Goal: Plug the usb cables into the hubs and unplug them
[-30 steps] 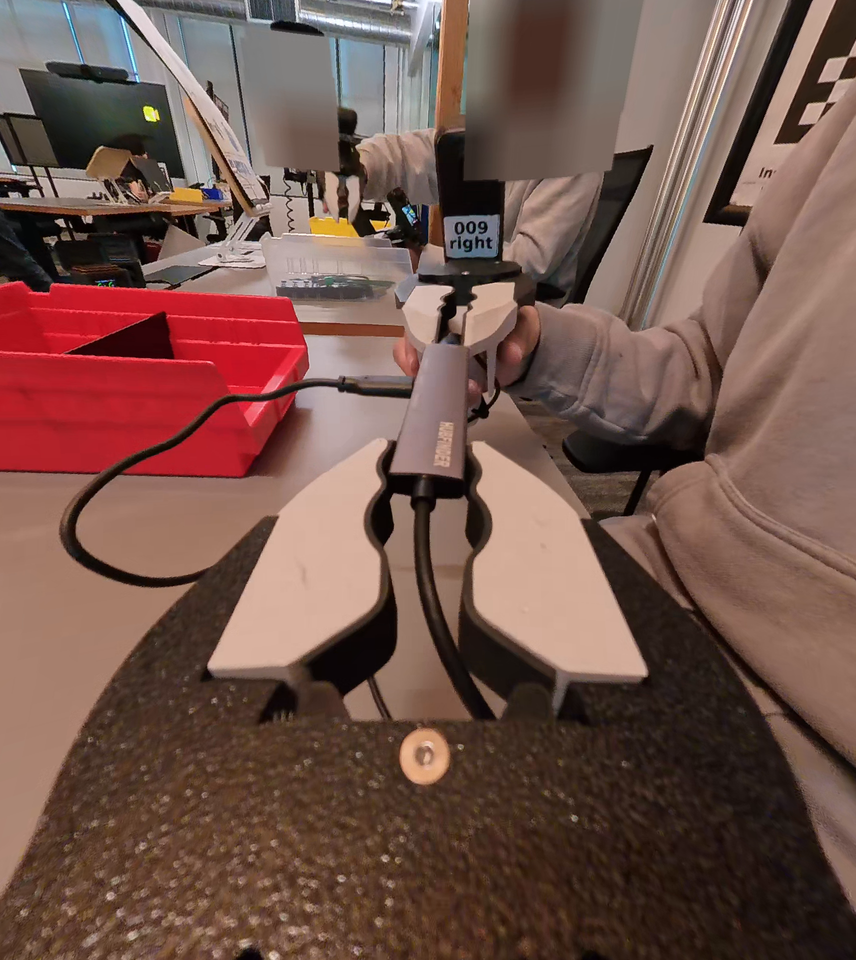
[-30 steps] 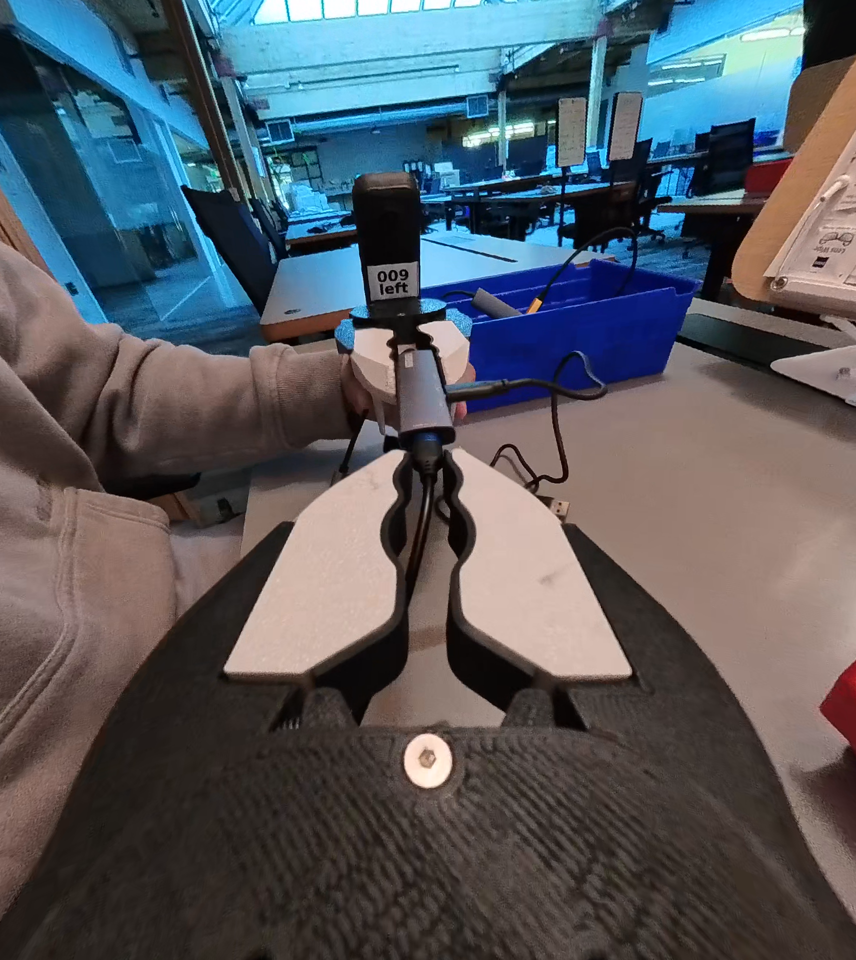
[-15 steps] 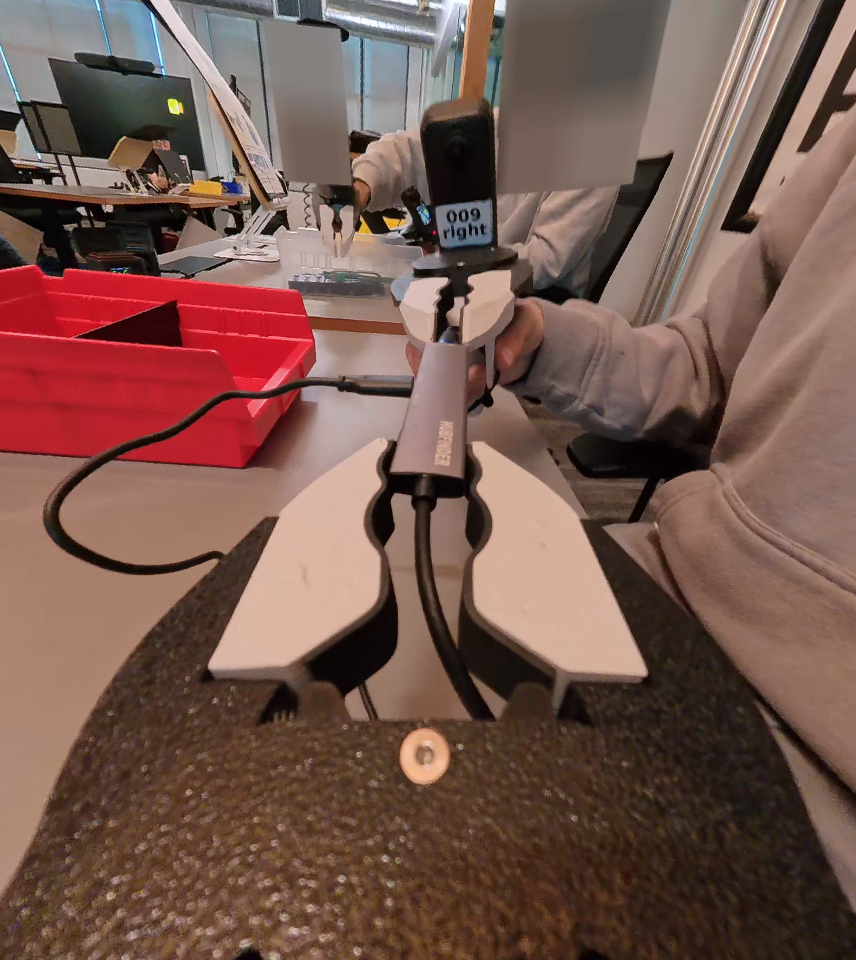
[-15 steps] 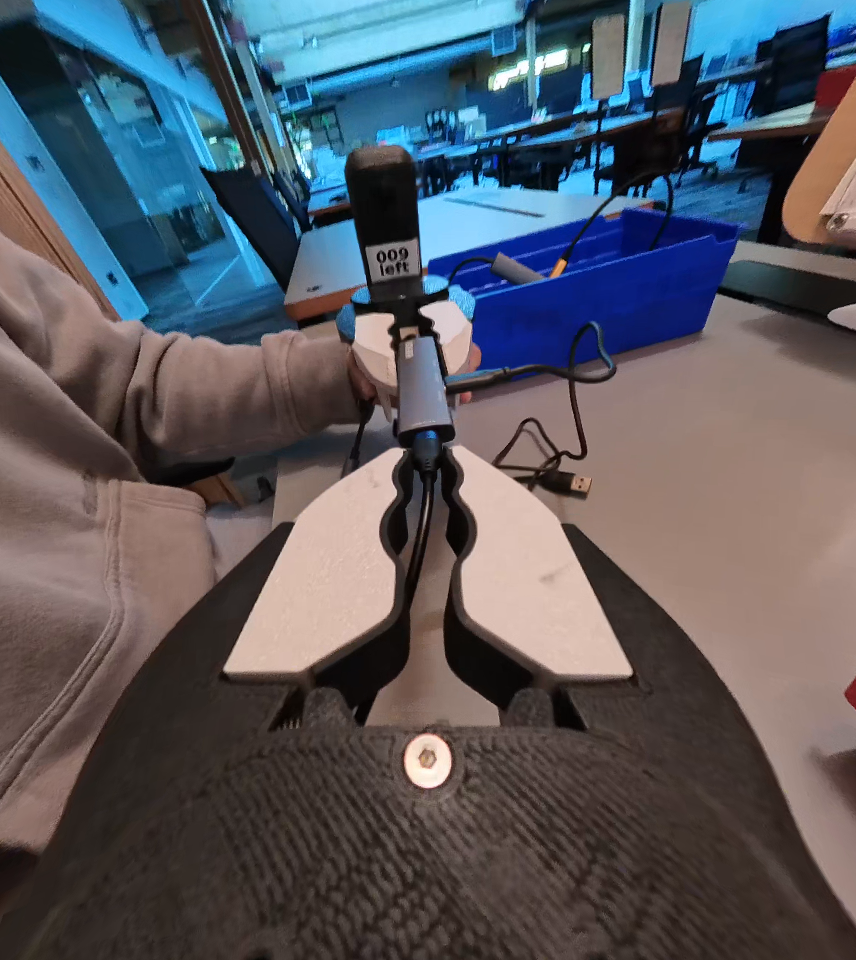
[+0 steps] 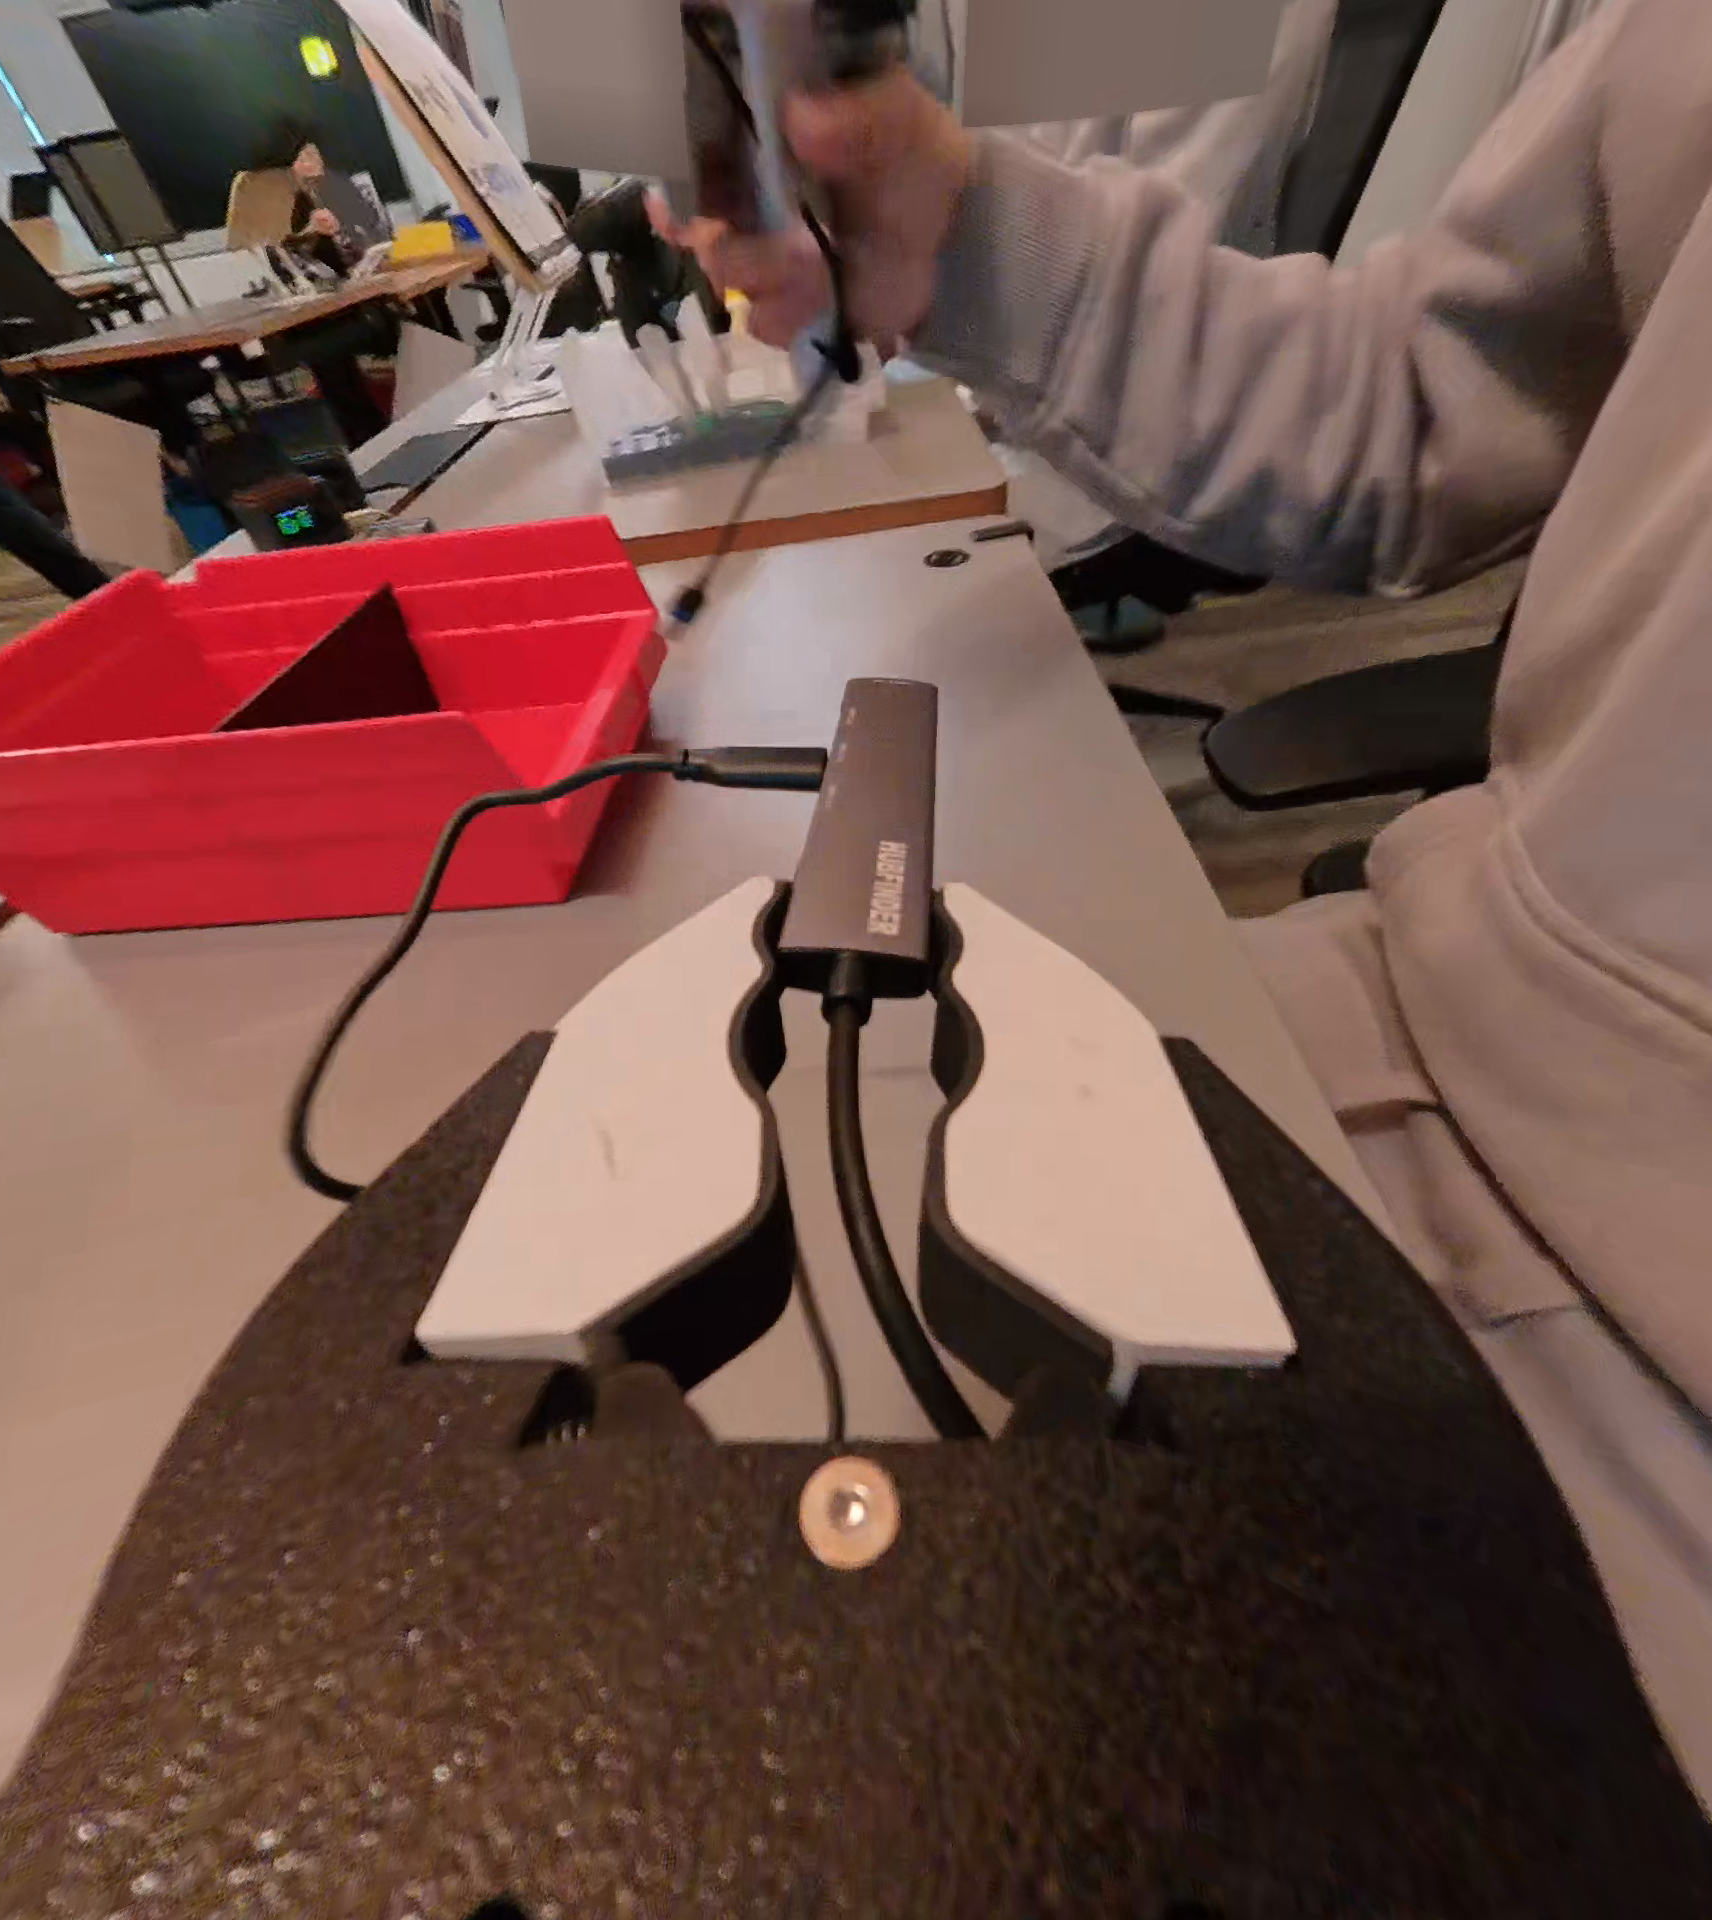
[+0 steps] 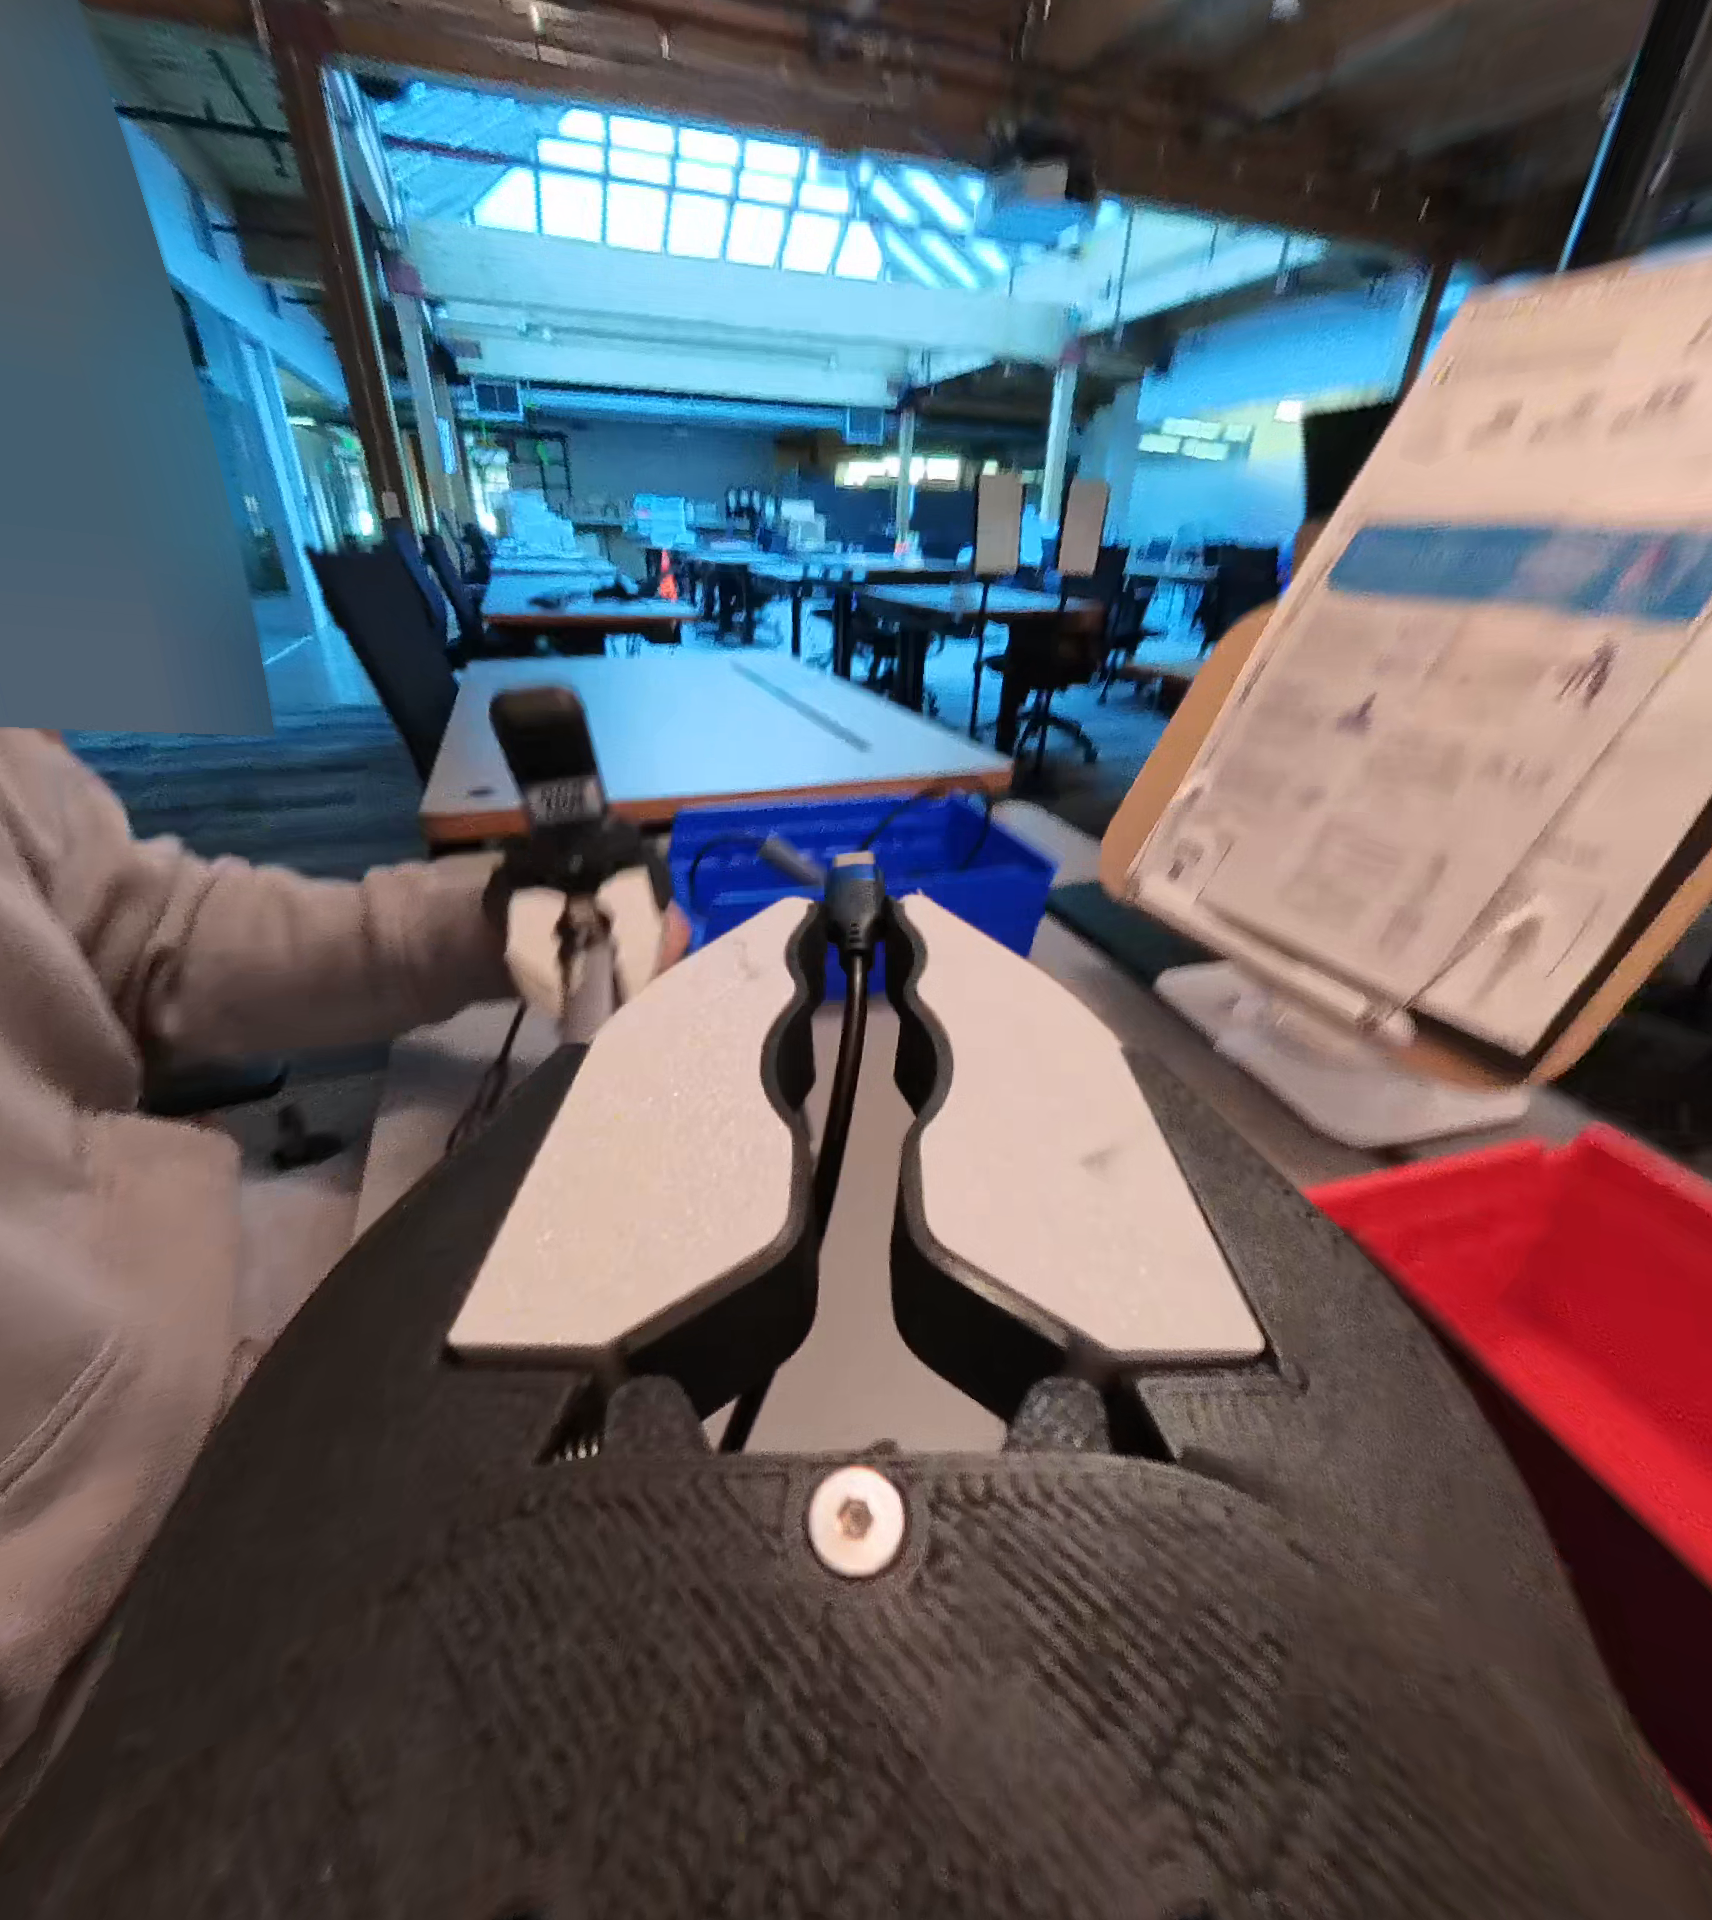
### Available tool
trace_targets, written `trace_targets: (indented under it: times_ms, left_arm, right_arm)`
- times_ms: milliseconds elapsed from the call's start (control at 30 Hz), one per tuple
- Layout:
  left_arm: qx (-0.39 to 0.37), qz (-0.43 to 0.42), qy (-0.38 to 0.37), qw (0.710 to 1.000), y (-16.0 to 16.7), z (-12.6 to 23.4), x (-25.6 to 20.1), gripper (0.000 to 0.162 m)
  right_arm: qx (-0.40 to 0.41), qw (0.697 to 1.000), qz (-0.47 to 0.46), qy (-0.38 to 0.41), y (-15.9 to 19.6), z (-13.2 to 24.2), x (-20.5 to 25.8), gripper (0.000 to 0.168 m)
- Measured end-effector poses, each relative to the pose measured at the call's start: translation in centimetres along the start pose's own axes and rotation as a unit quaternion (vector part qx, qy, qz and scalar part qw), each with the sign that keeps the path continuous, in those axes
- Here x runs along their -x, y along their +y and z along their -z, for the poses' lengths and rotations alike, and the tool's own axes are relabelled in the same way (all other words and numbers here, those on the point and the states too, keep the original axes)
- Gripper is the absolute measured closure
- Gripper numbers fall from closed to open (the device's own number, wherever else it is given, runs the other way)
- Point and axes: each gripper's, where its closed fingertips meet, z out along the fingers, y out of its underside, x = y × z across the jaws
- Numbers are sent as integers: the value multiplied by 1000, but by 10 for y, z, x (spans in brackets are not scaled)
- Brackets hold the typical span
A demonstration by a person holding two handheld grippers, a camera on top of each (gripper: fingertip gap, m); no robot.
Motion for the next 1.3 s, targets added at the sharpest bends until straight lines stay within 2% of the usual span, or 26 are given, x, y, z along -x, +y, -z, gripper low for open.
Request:
trace_targets:
  times_ms: [133, 200, 333, 400, 533, 600, 633, 667, 700, 767, 800, 833, 900, 967, 1033, 1100, 1233, 1300]
  left_arm:
    - [-48, 32, 0, 998, -1, -10, 0, 138]
    - [-53, 34, -7, 998, -1, -9, 2, 138]
    - [-60, 40, -21, 997, -4, 2, 7, 138]
    - [-56, 41, -25, 997, -4, 10, 9, 138]
    - [-43, 42, -20, 998, -4, 25, 12, 138]
    - [-34, 39, -20, 998, -3, 29, 15, 138]
    - [-28, 38, -19, 999, -3, 30, 17, 138]
    - [-23, 37, -18, 999, -2, 31, 18, 138]
    - [-20, 36, -17, 999, -2, 31, 20, 138]
    - [-15, 33, -7, 999, -2, 30, 21, 138]
    - [-11, 32, 4, 999, -2, 29, 20, 138]
    - [-5, 29, 15, 999, -1, 28, 19, 138]
    - [5, 21, 48, 999, 0, 23, 15, 138]
    - [8, 12, 82, 996, -1, 18, 11, 138]
    - [4, 2, 108, 994, -4, 11, 9, 138]
    - [1, -4, 126, 992, -6, 6, 8, 138]
    - [2, -12, 140, 990, -9, 4, 5, 138]
    - [-1, -9, 144, 990, -10, 5, 4, 138]
  right_arm:
    - [-64, 998, -5, 1, -44, -8, -39, 157]
    - [-63, 998, -9, 10, -37, -15, -61, 157]
    - [43, 996, 24, 75, 40, -25, -111, 157]
    - [124, 985, 46, 111, 85, -24, -127, 157]
    - [342, 922, 102, 147, 172, 2, -152, 117]
    - [419, 881, 109, 192, 189, 20, -165, 97]
    - [428, 869, 114, 221, 186, 25, -170, 87]
    - [426, 867, 118, 227, 179, 25, -167, 80]
    - [415, 872, 122, 228, 167, 23, -160, 79]
    - [364, 899, 107, 220, 138, 10, -135, 71]
    - [331, 923, 67, 184, 126, -3, -110, 75]
    - [295, 947, 11, 126, 117, -21, -78, 88]
    - [225, 969, -100, -27, 105, -57, -3, 111]
    - [201, 949, -192, -151, 110, -81, 60, 133]
    - [206, 912, -282, -215, 127, -99, 98, 131]
    - [182, 877, -359, -263, 130, -111, 118, 130]
    - [97, 857, -436, -256, 120, -123, 107, 143]
    - [86, 869, -434, -221, 123, -125, 97, 137]
